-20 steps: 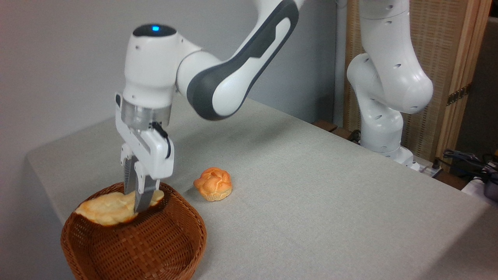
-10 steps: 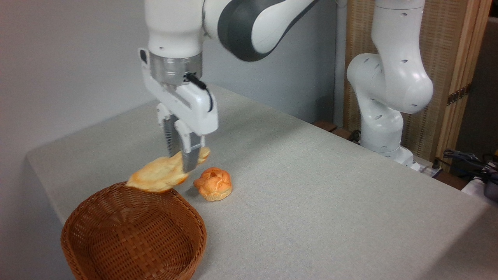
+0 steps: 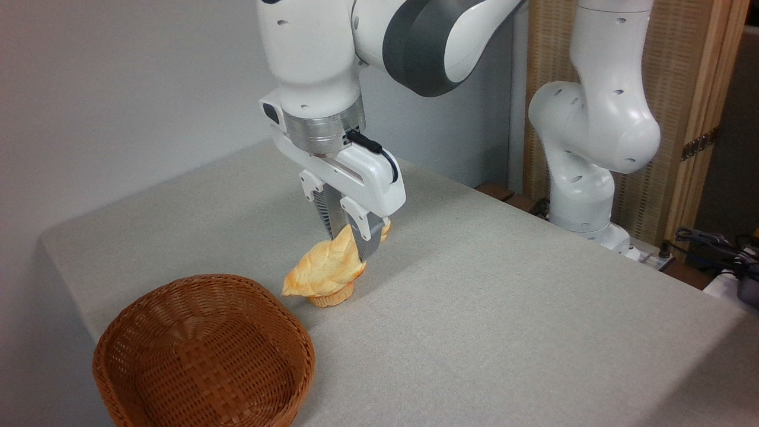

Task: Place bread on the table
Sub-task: 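Lower the bread roll onto the table, open the gripper and raise it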

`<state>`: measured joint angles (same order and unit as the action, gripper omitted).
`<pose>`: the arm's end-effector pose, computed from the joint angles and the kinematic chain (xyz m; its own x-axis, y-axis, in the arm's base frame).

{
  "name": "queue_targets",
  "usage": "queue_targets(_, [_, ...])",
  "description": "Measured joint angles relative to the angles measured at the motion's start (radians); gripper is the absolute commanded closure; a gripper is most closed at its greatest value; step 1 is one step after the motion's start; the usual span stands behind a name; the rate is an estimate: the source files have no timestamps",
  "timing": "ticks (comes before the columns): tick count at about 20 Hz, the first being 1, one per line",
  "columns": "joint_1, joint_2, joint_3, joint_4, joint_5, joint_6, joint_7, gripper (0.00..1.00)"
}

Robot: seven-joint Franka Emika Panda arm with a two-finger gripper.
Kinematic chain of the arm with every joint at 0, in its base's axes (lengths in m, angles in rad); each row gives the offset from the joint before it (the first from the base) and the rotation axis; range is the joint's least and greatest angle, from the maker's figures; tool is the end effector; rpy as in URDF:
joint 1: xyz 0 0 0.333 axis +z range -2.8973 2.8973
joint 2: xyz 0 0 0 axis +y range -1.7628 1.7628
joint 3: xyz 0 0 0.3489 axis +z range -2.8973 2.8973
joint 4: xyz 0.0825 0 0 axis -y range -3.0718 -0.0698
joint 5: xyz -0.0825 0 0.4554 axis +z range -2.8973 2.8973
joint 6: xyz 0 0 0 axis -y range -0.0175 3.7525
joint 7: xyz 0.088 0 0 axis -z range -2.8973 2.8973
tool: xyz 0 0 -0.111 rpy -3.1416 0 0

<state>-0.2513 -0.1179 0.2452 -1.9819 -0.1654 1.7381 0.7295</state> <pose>0.5750 -0.0149 0.5150 0.7659 -0.6424 0.0253 -0.6304 -0.7426 0.2263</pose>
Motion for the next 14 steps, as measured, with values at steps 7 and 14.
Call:
queue_targets(7, [-0.003,0.000,-0.001,0.000,0.000,0.000,0.002,0.00])
queue_targets(14, [-0.015,-0.004,-0.031,0.099,0.007,0.048,0.007,0.00])
